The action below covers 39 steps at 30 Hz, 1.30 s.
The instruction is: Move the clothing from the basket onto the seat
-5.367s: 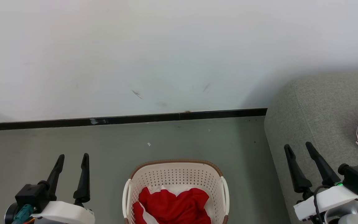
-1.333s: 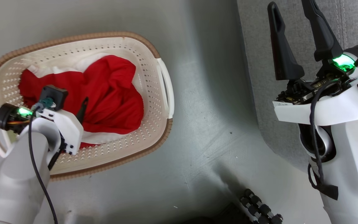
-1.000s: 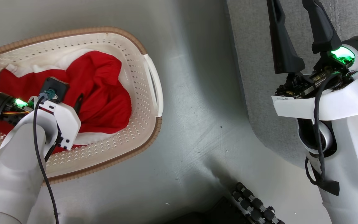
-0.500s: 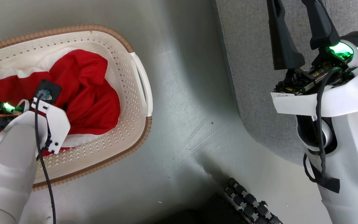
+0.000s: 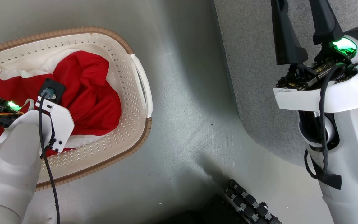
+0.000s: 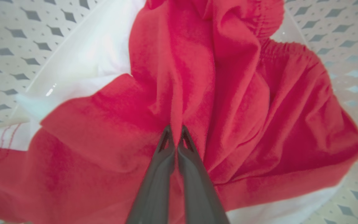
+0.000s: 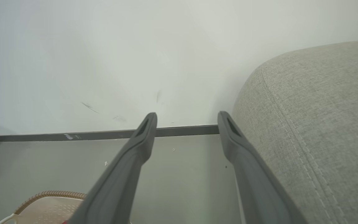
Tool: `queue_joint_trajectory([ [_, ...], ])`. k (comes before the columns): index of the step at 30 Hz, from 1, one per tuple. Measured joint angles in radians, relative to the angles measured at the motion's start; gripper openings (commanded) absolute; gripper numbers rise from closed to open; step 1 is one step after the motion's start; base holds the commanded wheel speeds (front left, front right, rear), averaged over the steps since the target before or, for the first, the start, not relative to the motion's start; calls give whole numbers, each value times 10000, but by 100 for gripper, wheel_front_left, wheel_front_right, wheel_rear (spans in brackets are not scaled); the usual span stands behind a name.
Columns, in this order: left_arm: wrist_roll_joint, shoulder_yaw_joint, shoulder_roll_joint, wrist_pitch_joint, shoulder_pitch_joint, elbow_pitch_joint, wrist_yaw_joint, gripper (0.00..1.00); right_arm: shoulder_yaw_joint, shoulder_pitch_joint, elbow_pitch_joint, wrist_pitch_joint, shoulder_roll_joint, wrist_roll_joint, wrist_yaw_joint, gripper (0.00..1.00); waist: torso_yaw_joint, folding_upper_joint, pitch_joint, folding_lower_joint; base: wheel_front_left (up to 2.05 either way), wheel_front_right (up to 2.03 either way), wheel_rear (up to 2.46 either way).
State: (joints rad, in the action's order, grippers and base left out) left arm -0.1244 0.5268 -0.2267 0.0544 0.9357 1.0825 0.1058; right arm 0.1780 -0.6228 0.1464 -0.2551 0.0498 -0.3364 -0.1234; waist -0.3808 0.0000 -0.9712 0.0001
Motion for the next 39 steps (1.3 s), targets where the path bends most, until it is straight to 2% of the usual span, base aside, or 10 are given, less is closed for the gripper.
queue_joint_trajectory([
  [18, -169, 201, 441, -878, 218, 107, 127, 0, -286, -187, -174, -2, -4, -65, 0, 100, 97, 0, 338, 0, 0, 0, 0],
  [34, -706, 441, 819, -2291, 7, -86, 213, 0, -633, -407, -412, -2, -4, 370, 0, 100, 551, 0, 1208, 0, 0, 0, 0],
  [39, -1216, 750, 1269, -2688, -466, -389, 213, 0, -763, -413, -612, -2, -2, 654, 0, 100, 770, 0, 1679, 0, 0, 0, 0],
])
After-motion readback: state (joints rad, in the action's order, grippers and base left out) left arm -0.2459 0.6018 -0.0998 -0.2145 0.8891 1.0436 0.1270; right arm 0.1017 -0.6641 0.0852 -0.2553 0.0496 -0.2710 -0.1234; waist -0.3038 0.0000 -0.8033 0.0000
